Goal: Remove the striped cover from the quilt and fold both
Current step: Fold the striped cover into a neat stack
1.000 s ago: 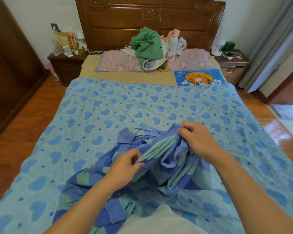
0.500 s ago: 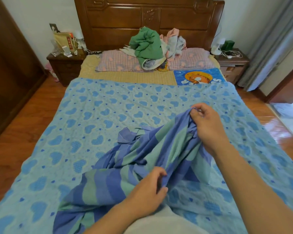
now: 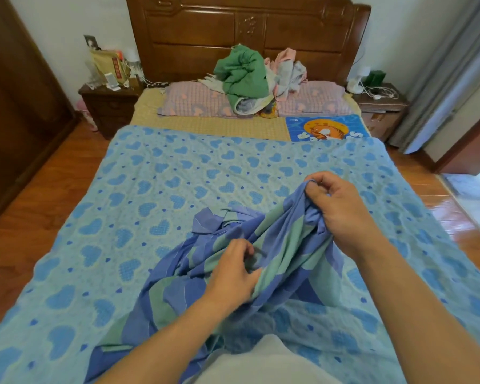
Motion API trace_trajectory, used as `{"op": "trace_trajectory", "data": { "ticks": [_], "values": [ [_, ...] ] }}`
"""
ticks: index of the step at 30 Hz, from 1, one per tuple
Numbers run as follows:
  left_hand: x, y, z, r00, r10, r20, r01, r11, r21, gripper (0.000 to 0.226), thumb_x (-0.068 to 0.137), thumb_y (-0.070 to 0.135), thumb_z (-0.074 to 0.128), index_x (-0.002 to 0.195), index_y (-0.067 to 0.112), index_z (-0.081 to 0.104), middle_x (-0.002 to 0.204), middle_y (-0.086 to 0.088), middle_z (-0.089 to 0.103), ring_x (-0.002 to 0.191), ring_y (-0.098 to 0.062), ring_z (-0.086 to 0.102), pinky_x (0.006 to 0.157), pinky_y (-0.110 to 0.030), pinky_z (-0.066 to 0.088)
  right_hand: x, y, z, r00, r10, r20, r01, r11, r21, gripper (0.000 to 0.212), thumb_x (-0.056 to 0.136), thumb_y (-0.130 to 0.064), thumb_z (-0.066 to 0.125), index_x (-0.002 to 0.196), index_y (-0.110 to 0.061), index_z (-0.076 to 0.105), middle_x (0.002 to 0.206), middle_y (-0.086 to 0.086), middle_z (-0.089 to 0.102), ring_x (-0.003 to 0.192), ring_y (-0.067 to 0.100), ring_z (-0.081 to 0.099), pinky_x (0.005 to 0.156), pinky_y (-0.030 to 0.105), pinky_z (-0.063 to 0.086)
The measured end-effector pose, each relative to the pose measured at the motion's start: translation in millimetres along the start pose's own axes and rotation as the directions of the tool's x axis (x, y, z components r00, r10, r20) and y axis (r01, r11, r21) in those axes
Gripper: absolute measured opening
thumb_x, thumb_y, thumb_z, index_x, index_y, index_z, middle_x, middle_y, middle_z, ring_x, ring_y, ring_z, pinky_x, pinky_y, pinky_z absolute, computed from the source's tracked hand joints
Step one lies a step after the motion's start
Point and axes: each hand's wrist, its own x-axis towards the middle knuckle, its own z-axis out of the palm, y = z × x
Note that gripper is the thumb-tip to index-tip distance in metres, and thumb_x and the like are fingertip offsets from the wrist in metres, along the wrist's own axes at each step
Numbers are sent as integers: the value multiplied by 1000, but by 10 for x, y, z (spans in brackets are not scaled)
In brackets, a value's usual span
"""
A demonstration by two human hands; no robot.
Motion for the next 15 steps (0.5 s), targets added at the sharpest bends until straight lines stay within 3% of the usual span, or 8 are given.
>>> {"op": "trace_trajectory", "data": {
  "ticks": [4,6,7,10,13,15],
  "values": [
    [-201,-85,232,997,23,76,-33,990,134,48,73,59,63,98,28,36,101,8,36,92,-16,40,79,-29,41,-1,4,-31,999,4,-38,-5,1000,-31,21,100,-21,55,84,-26,67,74,-6,65,69,12,59,69,33,51],
    [-243,-183,293,992,-69,102,50,984,173,58,70,62,62,111,28,37,109,11,37,100,-14,44,86,-29,44,-11,9,-40,999,11,-30,-11,1000,-29,22,101,-23,54,84,-27,67,78,-1,65,72,17,59,72,39,52],
    [-242,-219,284,981,-151,120,132,980,147,57,72,60,62,113,31,36,111,12,40,99,-12,49,82,-29,46,-14,9,-46,1000,10,-28,-11,1000,-23,23,101,-23,54,83,-28,67,79,1,64,73,18,59,72,41,51],
    [-186,-389,179,963,-238,124,214,960,184,30,83,43,63,96,33,38,94,11,53,79,-13,56,60,-35,45,-2,9,-62,999,-3,-33,3,1000,0,26,101,-26,53,80,-33,67,84,11,67,75,25,62,74,46,54],
    [-125,-560,49,976,-212,55,196,957,214,13,89,23,59,83,30,50,79,7,60,72,-12,58,67,-44,53,31,58,-109,999,-3,-35,3,1000,16,21,101,-29,54,85,-28,68,94,22,67,88,44,64,80,55,55],
    [-87,-627,-27,980,-200,-3,197,962,189,16,88,14,59,77,25,56,75,6,59,70,-11,58,67,-44,53,59,122,-146,999,-4,-48,4,1000,10,19,100,-29,54,87,-26,67,93,21,69,88,43,65,80,53,56]
  ]
}}
